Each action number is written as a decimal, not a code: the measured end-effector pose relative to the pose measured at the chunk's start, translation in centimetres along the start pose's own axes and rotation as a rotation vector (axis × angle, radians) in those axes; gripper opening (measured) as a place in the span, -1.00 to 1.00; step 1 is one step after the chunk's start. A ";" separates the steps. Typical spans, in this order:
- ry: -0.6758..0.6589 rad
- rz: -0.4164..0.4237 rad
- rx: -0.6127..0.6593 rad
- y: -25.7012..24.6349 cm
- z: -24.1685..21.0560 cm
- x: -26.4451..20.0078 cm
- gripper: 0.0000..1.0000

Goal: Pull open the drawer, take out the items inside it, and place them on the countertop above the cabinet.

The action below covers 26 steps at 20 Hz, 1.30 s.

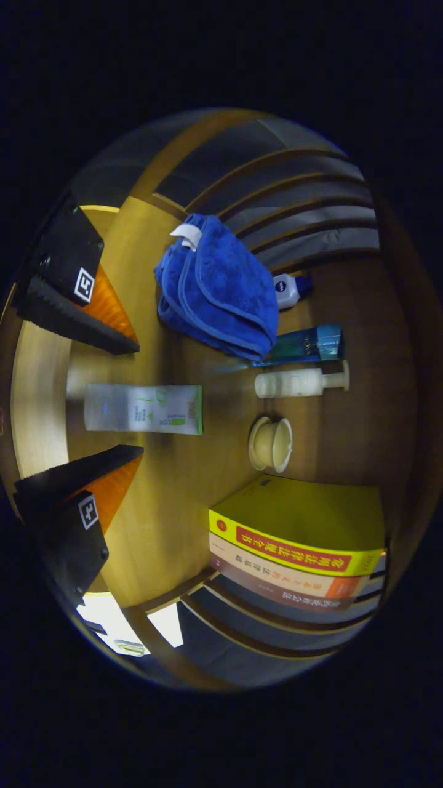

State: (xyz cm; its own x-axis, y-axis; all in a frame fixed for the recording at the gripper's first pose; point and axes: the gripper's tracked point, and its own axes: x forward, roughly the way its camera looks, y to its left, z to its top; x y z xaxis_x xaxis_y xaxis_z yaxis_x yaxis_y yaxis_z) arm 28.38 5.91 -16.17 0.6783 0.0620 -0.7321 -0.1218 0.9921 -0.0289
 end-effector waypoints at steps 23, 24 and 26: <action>-0.734 -0.074 -0.026 0.4 -10.3 -23.4 0.94; -0.734 -0.077 -0.035 0.5 -10.9 -23.6 0.94; -0.730 -0.077 -0.033 0.7 -12.2 -23.9 0.94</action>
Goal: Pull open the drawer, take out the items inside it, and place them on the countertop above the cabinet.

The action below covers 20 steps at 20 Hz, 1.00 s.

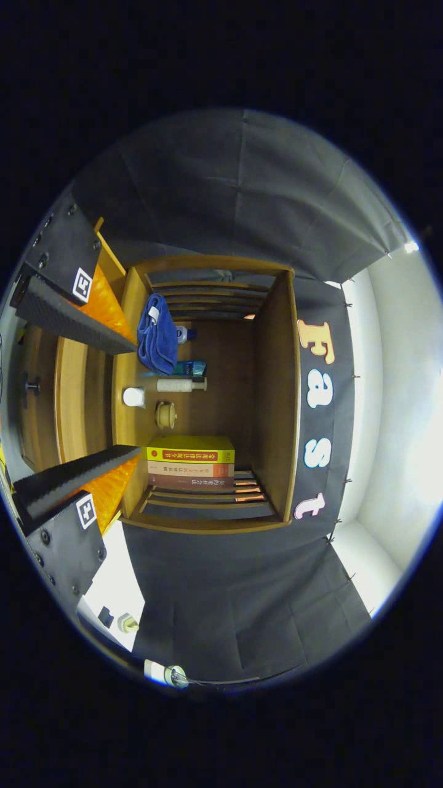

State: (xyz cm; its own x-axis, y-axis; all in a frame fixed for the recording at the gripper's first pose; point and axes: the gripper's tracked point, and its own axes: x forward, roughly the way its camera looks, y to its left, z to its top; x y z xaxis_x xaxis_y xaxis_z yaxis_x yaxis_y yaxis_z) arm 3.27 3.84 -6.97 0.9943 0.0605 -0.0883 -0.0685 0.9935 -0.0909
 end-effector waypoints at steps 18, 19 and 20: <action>0.145 0.010 0.089 1.5 -17.4 0.6 0.96; 0.141 -0.006 0.073 0.9 -17.6 1.1 0.96; 0.133 -0.001 0.060 1.1 -17.6 1.2 0.96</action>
State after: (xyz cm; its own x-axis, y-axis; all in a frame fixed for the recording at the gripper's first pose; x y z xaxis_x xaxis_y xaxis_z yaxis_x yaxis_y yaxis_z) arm 2.89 3.33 -24.64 0.9743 0.0504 -0.2197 -0.0588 0.9978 -0.0317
